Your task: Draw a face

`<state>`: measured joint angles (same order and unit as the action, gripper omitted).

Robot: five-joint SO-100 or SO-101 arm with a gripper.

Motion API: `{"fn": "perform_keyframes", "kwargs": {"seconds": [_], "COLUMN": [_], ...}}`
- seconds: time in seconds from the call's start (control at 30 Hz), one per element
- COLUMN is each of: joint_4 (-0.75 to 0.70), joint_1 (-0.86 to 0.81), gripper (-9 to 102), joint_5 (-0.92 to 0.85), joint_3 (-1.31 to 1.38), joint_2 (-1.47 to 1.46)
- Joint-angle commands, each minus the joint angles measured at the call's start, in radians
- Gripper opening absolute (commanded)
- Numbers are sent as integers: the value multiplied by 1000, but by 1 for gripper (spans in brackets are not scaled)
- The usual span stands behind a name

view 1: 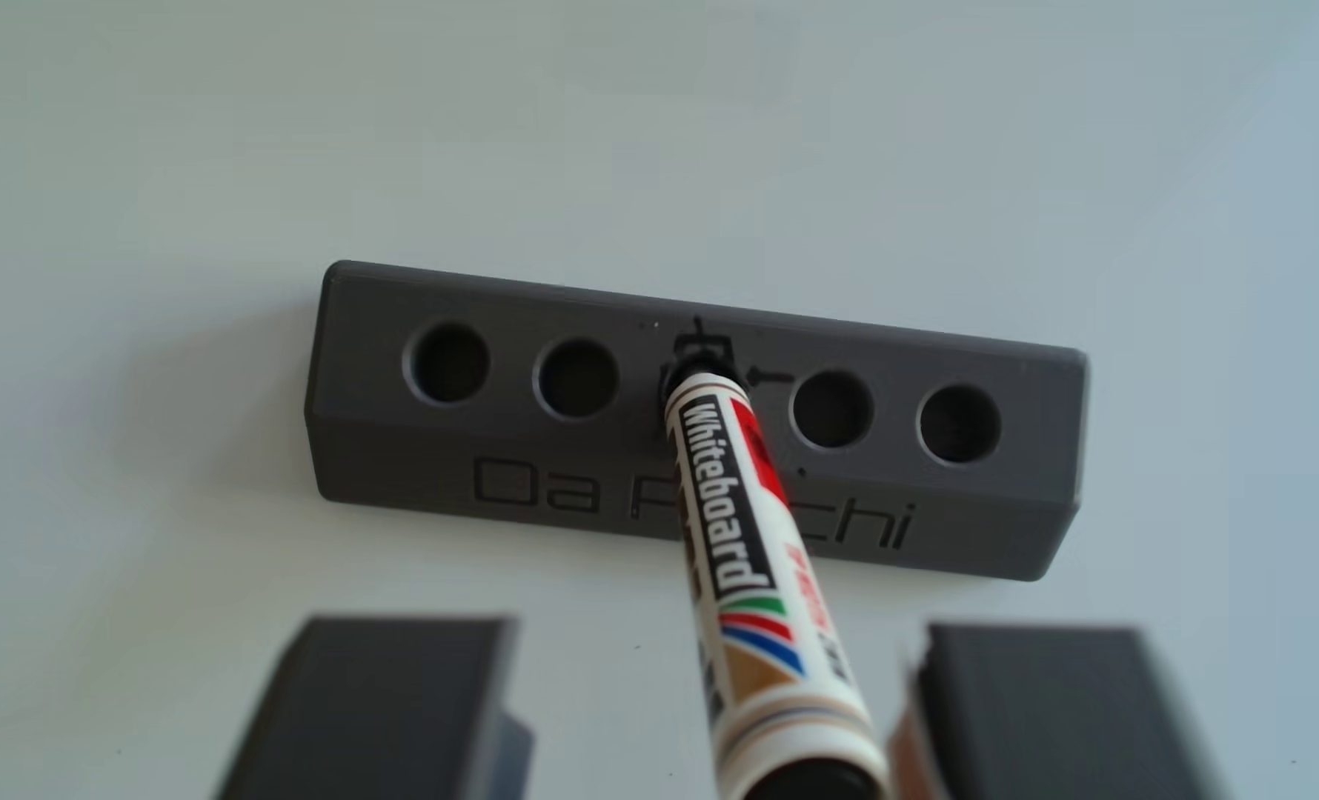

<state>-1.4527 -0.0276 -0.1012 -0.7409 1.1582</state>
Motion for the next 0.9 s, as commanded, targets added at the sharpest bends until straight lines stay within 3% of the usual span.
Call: {"fn": "perform_keyframes", "kwargs": {"seconds": [0.0, 0.87], "joint_4": [0, 31], "joint_1": [-6, -61], "gripper": [101, 97], "joint_5": [-6, -8], "joint_3": [61, 52], "joint_2": [20, -64]}}
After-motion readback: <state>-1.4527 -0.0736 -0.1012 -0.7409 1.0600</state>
